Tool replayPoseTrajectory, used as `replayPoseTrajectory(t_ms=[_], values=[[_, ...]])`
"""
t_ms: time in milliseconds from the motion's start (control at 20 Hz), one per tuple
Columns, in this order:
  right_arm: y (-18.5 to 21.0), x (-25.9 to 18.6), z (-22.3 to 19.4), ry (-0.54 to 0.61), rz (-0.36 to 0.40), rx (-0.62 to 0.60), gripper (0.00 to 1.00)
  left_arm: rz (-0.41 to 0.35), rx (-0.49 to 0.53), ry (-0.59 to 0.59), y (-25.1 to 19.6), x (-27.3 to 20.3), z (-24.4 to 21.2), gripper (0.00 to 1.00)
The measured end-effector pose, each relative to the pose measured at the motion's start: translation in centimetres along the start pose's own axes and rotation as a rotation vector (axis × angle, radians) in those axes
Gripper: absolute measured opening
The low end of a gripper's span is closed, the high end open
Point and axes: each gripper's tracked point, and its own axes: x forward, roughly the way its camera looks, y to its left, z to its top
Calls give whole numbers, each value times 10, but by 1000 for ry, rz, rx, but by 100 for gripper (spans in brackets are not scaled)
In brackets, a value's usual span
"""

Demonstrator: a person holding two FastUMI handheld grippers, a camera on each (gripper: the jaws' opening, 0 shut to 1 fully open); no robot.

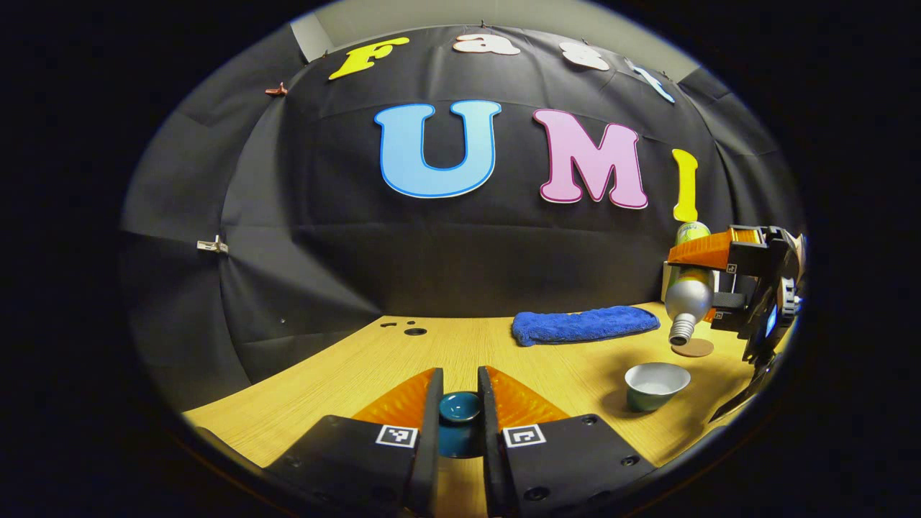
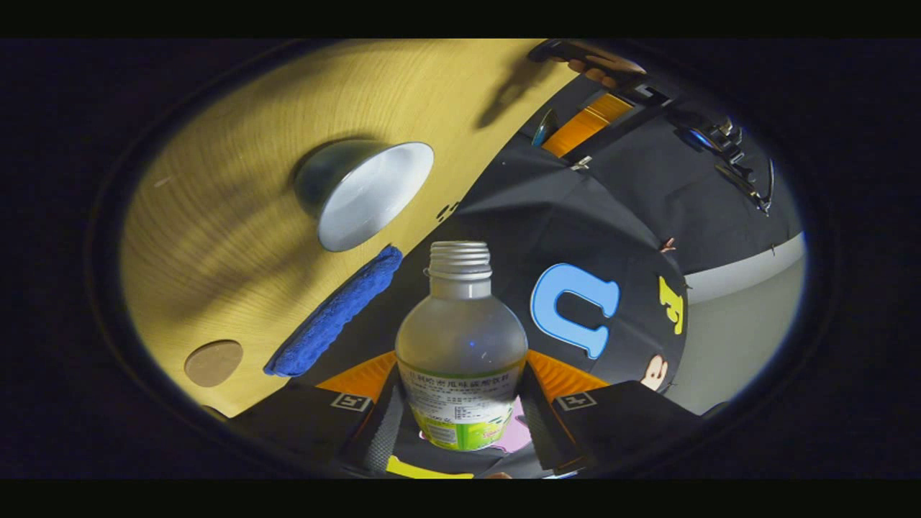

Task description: Open the teacup lid with one hand, grasp the water bottle and pour water into the teacup with the other hand; after pouring, place the water bottle on the coaster and then close the teacup lid.

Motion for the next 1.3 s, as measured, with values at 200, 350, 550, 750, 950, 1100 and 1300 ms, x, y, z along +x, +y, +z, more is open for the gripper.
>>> replayPoseTrajectory(t_ms=[200,350,550,750,950,1100,1300], values=[[7,-6,-8,36,24,95,77,3,0,0,1,0,0,29],[15,-16,-15,77,58,244,77,4,0,0,1,0,0,29],[25,-30,-33,184,101,528,77,6,0,0,1,1,0,30],[27,-44,-52,284,101,833,77,13,1,-1,3,-1,0,29],[32,-64,-69,358,106,1158,78,15,1,0,4,0,1,29],[39,-74,-77,380,138,1354,78,18,1,0,4,-1,0,30],[37,-91,-98,403,97,1561,78,20,1,0,4,0,1,29]])
